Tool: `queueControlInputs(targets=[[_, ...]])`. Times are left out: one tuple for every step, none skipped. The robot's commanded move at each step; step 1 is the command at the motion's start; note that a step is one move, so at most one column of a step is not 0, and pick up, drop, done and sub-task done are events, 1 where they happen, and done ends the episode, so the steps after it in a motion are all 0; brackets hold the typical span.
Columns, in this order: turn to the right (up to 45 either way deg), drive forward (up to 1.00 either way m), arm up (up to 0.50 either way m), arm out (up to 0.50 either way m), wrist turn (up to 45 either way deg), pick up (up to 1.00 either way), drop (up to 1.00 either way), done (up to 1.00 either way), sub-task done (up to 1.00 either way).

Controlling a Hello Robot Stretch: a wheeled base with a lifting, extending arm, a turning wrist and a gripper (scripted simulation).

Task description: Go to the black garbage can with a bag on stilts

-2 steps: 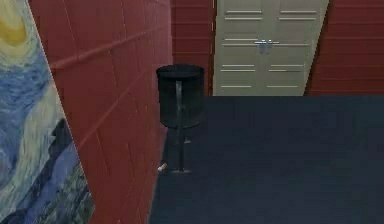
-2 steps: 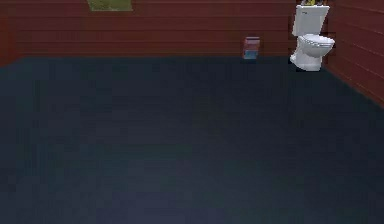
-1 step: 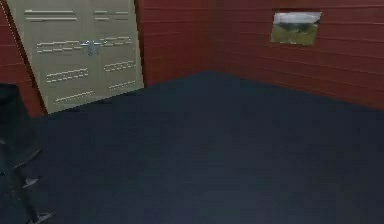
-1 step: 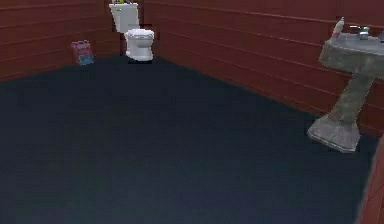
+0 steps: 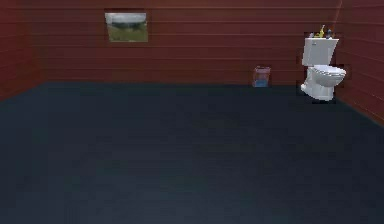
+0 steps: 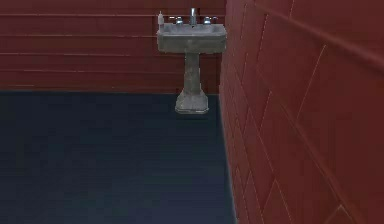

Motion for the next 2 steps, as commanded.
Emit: queueControlInputs(targets=[[0.0, 0.3, 0.0, 0.0, 0.0, 0.0, 0.0, 0.0, 0.0], [-45.0, 0.0, 0.0, 0.0, 0.0, 0.0, 0.0, 0.0, 0.0]])
